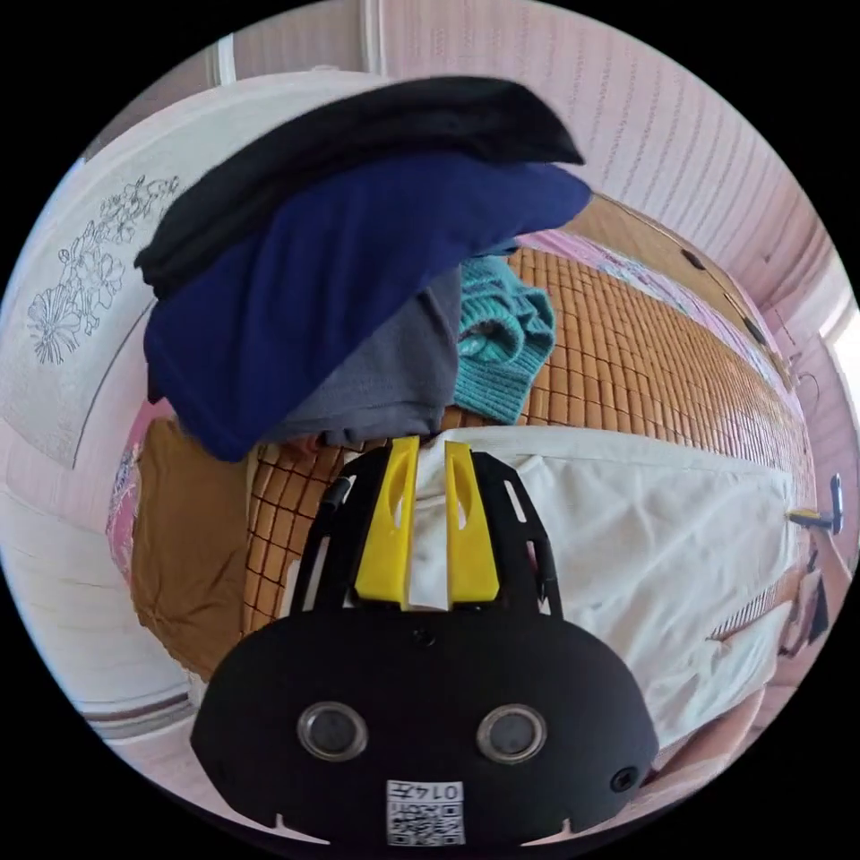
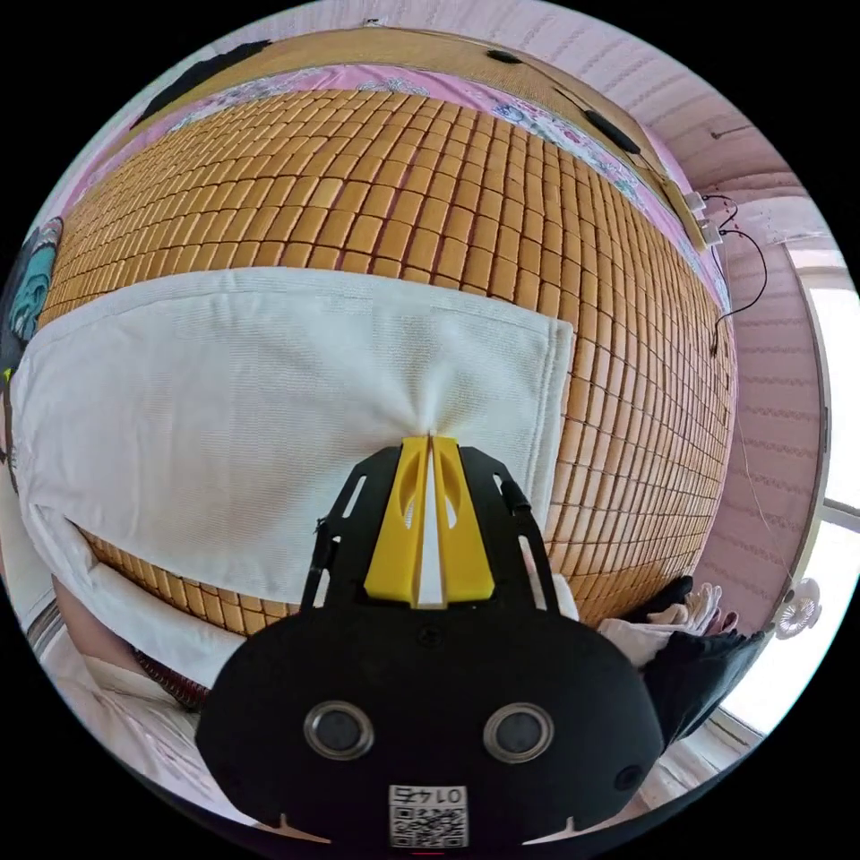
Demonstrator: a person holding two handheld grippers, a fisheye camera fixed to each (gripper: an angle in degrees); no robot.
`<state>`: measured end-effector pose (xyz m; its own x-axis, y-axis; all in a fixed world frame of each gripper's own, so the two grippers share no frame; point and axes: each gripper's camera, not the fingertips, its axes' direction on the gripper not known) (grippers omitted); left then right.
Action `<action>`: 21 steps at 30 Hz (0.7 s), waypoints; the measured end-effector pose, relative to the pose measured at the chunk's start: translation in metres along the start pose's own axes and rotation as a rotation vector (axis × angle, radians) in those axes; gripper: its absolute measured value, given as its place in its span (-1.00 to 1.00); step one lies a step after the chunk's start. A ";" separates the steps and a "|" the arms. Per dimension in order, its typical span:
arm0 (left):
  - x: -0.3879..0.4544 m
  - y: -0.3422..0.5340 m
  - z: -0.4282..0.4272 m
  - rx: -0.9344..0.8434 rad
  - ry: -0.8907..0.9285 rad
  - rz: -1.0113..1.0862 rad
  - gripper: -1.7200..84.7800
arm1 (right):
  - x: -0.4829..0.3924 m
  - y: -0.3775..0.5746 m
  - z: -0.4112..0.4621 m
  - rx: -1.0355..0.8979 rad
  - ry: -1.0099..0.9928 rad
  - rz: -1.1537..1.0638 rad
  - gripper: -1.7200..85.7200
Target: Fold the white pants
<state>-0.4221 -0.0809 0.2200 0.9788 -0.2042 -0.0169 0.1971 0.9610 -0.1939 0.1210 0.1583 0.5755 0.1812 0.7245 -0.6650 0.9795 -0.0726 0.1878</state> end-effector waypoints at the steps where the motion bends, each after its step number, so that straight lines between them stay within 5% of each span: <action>1: 0.003 0.016 -0.024 0.013 -0.011 0.079 -0.82 | 0.008 0.015 -0.014 0.053 -0.017 0.023 -0.98; 8: -0.002 0.157 -0.115 0.045 0.149 0.088 -0.81 | 0.079 0.217 -0.092 0.322 -0.067 0.297 -0.89; 16: -0.105 0.312 -0.100 -0.096 0.328 -0.497 -0.74 | 0.106 0.481 0.003 0.055 -0.478 0.719 -0.62; 21: -0.145 0.331 -0.097 -0.074 0.360 -0.711 -0.70 | 0.115 0.527 0.014 0.174 -0.624 0.860 -0.62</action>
<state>-0.5046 0.2484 0.0632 0.5390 -0.8233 -0.1782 0.7507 0.5654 -0.3417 0.6592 0.1938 0.5876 0.7794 -0.0904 -0.6200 0.4926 -0.5232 0.6954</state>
